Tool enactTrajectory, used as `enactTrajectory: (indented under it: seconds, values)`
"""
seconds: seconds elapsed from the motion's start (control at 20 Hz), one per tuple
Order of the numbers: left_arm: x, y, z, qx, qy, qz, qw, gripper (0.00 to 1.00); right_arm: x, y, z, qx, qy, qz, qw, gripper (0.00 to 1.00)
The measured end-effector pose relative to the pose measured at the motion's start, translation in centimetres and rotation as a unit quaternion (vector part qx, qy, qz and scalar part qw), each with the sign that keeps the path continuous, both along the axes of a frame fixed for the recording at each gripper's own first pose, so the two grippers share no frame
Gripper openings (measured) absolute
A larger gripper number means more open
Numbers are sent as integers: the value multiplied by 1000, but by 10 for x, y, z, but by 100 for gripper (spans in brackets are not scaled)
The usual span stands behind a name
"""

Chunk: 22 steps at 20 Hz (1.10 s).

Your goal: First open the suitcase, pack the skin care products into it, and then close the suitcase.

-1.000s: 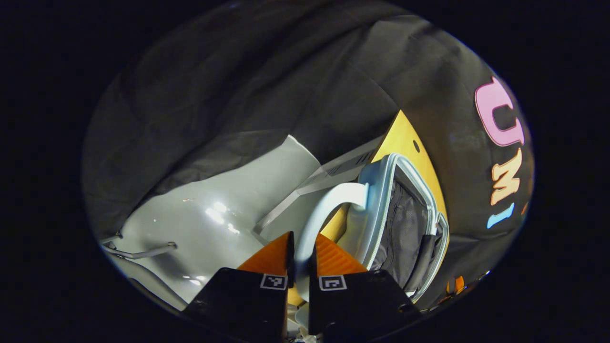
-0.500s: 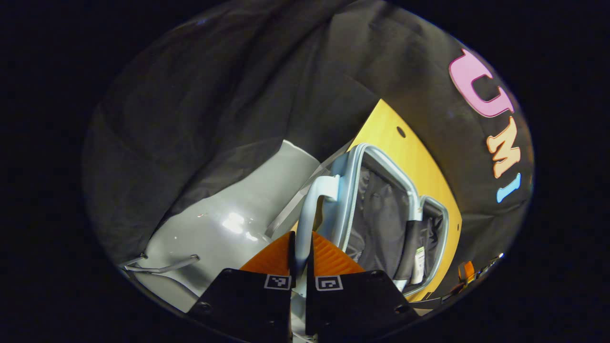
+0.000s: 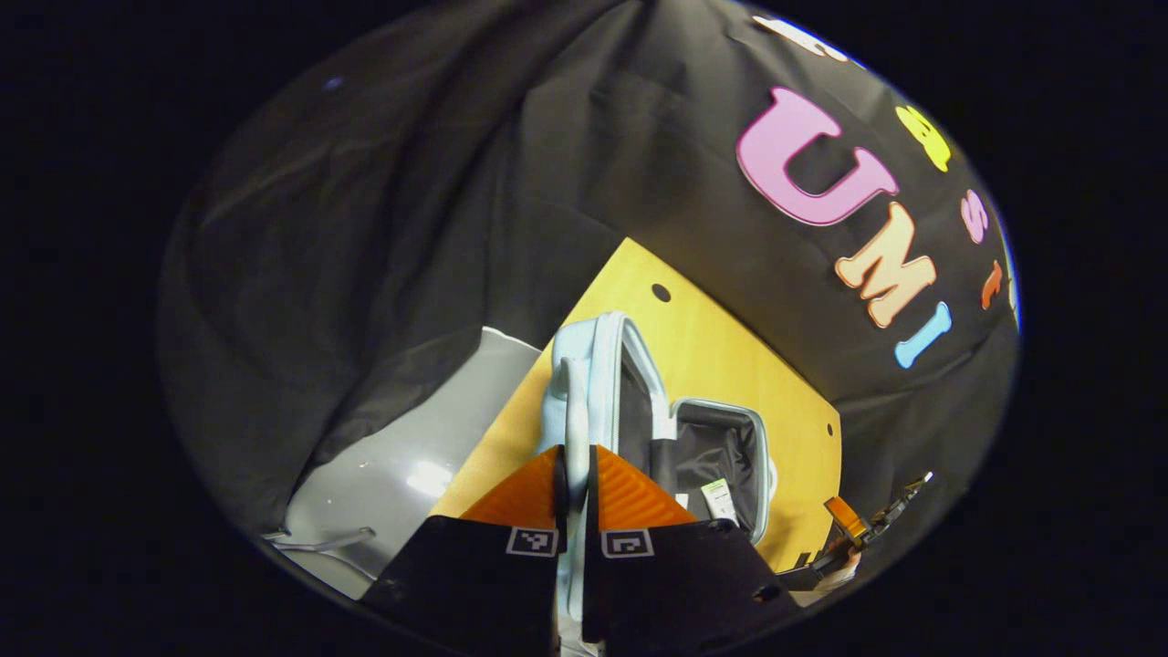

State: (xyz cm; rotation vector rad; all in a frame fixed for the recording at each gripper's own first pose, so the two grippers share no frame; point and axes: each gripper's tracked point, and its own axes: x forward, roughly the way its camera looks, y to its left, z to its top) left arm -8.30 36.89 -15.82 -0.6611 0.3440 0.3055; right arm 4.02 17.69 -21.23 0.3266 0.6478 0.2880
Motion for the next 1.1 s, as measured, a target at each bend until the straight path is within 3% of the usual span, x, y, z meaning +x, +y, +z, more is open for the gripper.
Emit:
enactTrajectory:
  seconds: [0.65, 1.1]
  values:
    - [61, -139, 98, 78, -30, -65, 994, 7, 4, -78, 25, 10, -30, -7, 999, 98]
    - [145, -263, 105, 70, -37, -175, 981, 5, 8, -120, 38, 13, -45, -14, 999, 98]
